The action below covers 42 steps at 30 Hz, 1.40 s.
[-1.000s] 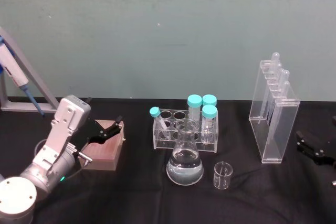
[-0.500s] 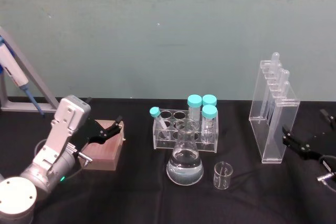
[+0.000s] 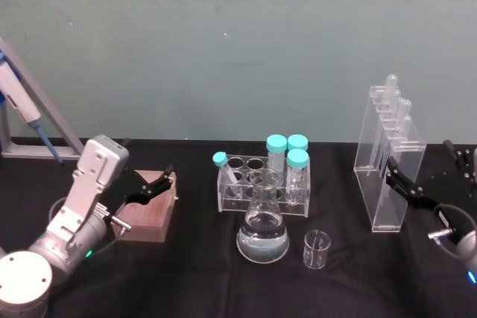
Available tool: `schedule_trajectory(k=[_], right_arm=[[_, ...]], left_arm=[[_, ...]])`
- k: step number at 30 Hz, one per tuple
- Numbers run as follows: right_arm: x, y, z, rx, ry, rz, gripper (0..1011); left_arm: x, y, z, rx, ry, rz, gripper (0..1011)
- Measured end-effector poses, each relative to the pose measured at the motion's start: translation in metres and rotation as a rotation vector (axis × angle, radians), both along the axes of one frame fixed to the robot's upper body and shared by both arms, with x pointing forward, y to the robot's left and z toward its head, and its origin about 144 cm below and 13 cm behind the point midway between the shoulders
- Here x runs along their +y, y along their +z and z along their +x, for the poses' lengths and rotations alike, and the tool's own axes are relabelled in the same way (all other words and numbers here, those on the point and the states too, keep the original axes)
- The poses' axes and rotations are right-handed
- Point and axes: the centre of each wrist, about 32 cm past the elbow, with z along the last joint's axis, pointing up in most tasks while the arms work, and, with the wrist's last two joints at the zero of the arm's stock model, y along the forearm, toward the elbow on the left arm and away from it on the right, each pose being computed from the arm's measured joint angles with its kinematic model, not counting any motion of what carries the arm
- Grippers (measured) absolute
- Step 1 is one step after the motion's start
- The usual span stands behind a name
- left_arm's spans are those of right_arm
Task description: Place the experimental apparatus aside using one hand.
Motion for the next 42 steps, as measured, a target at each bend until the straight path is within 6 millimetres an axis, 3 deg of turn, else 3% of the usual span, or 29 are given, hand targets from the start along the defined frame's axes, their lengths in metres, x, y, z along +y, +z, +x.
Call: schedule_trajectory(k=[42], right_arm=[[0.034,-0.001,0.042,-0.015,-0.056,0.126,1000]], left_arm=[[0.0,0.0,0.0,0.0,0.0,0.0,1000]])
